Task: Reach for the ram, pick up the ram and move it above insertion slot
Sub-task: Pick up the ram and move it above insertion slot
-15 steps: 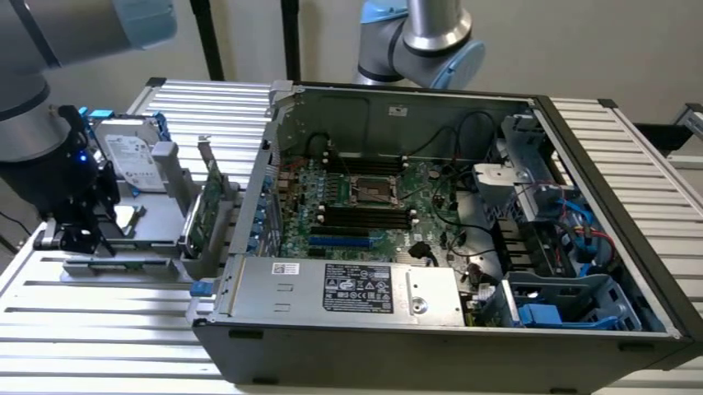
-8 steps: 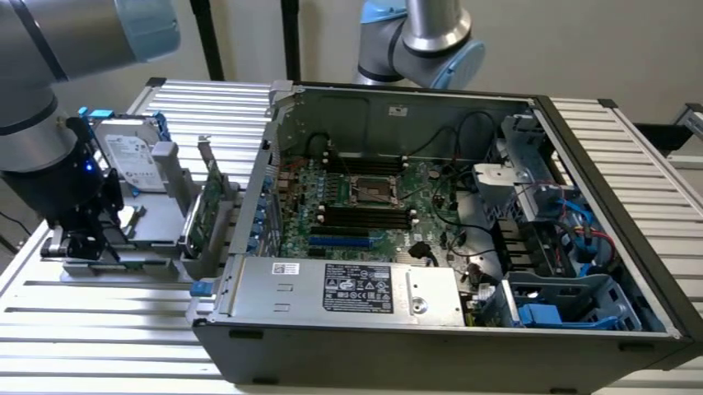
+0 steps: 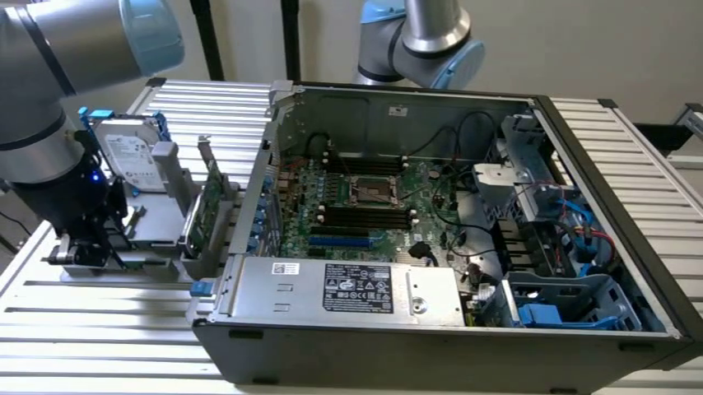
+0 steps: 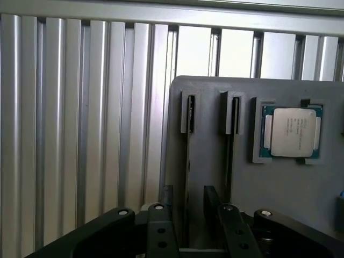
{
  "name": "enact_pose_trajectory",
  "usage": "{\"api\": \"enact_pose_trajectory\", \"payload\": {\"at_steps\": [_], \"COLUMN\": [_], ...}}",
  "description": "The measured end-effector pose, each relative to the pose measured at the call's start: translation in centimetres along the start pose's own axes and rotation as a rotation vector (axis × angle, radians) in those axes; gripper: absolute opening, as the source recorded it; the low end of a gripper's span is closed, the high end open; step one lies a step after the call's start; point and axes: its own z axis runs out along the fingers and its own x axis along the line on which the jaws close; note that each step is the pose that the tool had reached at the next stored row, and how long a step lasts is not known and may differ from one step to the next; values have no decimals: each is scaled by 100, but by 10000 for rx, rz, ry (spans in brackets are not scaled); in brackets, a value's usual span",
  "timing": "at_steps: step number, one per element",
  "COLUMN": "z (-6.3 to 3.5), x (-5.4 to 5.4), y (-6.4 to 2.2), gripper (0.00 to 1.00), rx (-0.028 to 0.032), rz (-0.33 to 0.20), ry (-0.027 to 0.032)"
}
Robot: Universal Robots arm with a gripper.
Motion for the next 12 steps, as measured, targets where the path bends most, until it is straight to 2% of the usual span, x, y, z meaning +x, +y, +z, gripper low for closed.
{"api": "enact_pose_trajectory", "payload": {"at_steps": [6, 12], "z": [108, 142], "x": [-7, -14], "y": [-1, -1], "gripper": [36, 36], "rx": [10, 3], "rz": [-85, -535], "ry": [-9, -69]}}
